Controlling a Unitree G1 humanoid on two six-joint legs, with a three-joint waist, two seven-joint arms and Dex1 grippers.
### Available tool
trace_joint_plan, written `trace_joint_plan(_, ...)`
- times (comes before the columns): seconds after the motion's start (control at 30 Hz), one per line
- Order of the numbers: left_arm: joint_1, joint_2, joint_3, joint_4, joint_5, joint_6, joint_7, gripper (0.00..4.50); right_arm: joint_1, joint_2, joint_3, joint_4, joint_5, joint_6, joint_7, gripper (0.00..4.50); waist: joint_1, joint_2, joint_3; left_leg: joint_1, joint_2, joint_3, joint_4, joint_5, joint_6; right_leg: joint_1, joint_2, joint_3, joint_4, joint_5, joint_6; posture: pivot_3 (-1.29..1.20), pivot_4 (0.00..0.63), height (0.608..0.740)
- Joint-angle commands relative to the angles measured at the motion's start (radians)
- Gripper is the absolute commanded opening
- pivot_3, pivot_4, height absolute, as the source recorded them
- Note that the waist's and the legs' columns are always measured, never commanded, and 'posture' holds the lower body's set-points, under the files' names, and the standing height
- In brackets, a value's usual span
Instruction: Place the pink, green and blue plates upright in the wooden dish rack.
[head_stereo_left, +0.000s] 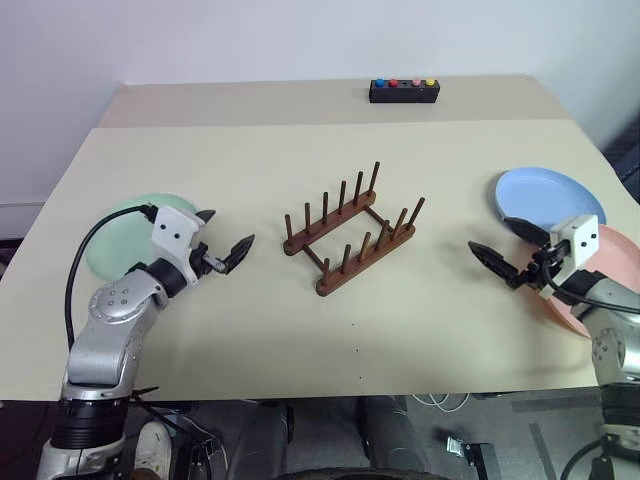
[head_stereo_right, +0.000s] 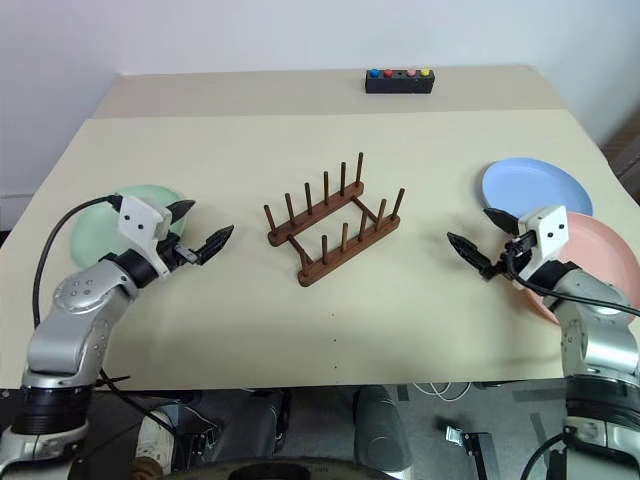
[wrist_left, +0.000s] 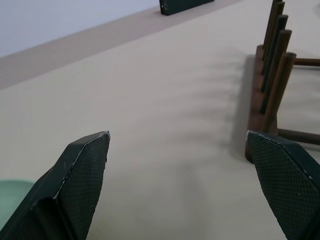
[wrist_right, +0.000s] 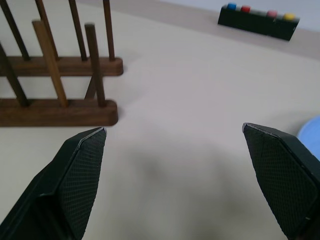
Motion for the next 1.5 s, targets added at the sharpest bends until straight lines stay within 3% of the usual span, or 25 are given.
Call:
trace_joint_plan(0.03,0.006,0.011,0.021,-0.026,-0.009,-0.007,-0.010,4.50,-0.016,-0.009,-0.017,0.003,0.004,-0.021,0.005,4.47,0.001,0.000,0.000,0.000,0.000,0.000,0.000,0.000,0.000,0.000,0.000,0.000,0.000,0.000,0.000,0.00,0.150,0.740)
trace_joint_plan(0.27,0.044,-0.006,0.009,-0.045,-0.008,-0.011,-0.007,4.50,-0.025,-0.032,-0.016,0.001,0.005,-0.012,0.027,4.47,0.001,0.000,0.000,0.000,0.000,0.000,0.000,0.000,0.000,0.000,0.000,0.000,0.000,0.000,0.000,0.00,0.150,0.740)
trace_joint_plan(0.57,0.155,0.032,-0.031,-0.114,-0.074,0.039,-0.132,4.50,0.113,-0.024,-0.005,-0.162,0.015,0.053,0.035,4.47,0.000,0.000,0.000,0.000,0.000,0.000,0.000,0.000,0.000,0.000,0.000,0.000,0.000,0.000,0.000,0.00,0.150,0.740)
trace_joint_plan(0.77,0.181,0.085,-0.149,-0.134,-0.060,0.051,-0.242,4.50,0.205,-0.033,0.015,-0.305,0.019,0.127,0.038,4.47,0.004,0.000,0.000,0.000,0.000,0.000,0.000,0.000,0.000,0.000,0.000,0.000,0.000,-0.002,-0.003,0.00,0.150,0.740)
trace_joint_plan(1.0,0.017,-0.034,-0.404,0.020,0.089,-0.011,-0.240,4.50,0.325,-0.006,0.021,-0.515,0.036,0.199,-0.005,4.47,0.008,0.000,0.000,0.000,0.000,0.000,0.001,0.000,0.000,0.001,0.000,0.000,-0.001,-0.001,-0.002,0.00,0.150,0.740)
trace_joint_plan(1.17,-0.077,-0.127,-0.475,0.164,0.176,-0.050,-0.194,4.50,0.396,0.029,0.037,-0.608,0.037,0.215,-0.052,4.47,0.008,0.001,-0.001,0.000,0.000,0.000,0.001,0.000,0.000,0.001,0.000,0.000,0.000,0.000,0.000,0.00,0.150,0.740)
trace_joint_plan(1.27,-0.095,-0.163,-0.459,0.205,0.190,-0.059,-0.161,3.69,0.417,0.050,0.054,-0.642,0.031,0.218,-0.080,4.50,0.008,0.001,-0.002,0.000,0.000,0.000,0.001,0.000,0.000,0.001,0.000,0.000,0.000,0.000,0.000,0.00,0.150,0.740)
trace_joint_plan(1.47,-0.098,-0.138,-0.452,0.225,0.188,-0.099,-0.220,0.87,0.464,0.092,0.076,-0.700,0.022,0.215,-0.131,4.50,0.008,0.001,-0.002,0.001,0.000,0.000,0.001,0.000,0.000,0.002,0.000,0.000,0.000,0.000,0.000,0.00,0.150,0.740)
trace_joint_plan(1.5,-0.094,-0.130,-0.444,0.229,0.184,-0.109,-0.230,0.77,0.472,0.099,0.087,-0.712,0.016,0.215,-0.141,4.50,0.007,0.001,-0.002,0.001,0.000,0.000,0.001,0.000,0.000,0.002,0.000,0.000,0.000,0.000,0.000,0.00,0.150,0.740)
